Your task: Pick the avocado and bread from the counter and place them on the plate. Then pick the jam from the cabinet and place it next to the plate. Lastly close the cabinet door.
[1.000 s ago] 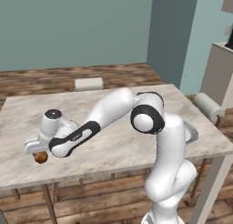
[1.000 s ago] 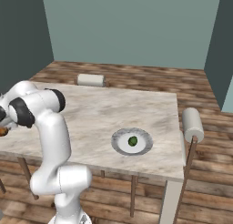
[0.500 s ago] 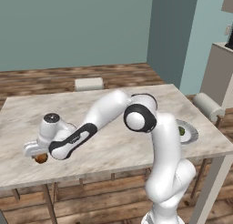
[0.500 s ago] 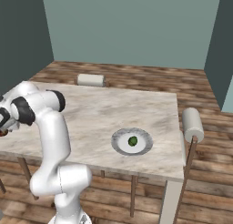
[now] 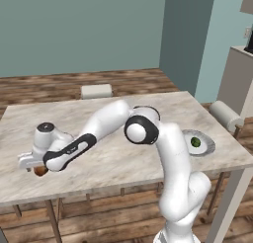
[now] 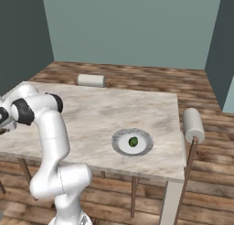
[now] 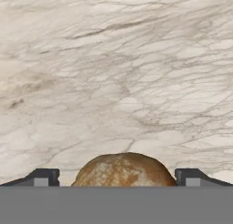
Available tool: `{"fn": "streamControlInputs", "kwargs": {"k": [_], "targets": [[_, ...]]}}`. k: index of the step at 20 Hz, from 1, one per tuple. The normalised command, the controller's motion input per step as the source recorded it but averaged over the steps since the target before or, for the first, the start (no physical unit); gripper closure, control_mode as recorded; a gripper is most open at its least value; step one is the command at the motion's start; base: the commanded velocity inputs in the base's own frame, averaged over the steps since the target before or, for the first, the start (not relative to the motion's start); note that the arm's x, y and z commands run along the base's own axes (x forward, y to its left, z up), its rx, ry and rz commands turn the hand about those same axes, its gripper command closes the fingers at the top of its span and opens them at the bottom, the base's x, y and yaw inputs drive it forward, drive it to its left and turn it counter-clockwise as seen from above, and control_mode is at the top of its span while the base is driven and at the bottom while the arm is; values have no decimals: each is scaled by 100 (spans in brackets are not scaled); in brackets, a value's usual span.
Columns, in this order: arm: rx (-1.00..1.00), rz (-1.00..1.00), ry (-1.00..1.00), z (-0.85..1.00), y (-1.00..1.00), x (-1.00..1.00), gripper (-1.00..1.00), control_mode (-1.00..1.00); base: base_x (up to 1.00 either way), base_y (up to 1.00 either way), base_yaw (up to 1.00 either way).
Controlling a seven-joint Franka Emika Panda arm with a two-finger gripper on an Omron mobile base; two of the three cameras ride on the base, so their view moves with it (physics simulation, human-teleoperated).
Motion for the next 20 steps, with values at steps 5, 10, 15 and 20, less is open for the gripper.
{"fn": "streamControlInputs", "kwargs": {"k": [5, 10, 15, 20], "targets": [[-2, -5, 12, -23, 22, 9, 100, -100, 0, 0, 0], [0, -6, 23, -26, -34, -25, 100, -100, 0, 0, 0], [0, -8, 11, -17, -56, -40, 100, -100, 0, 0, 0], [-6, -9, -20, 49, -30, -77, 100, -100, 0, 0, 0]]}}
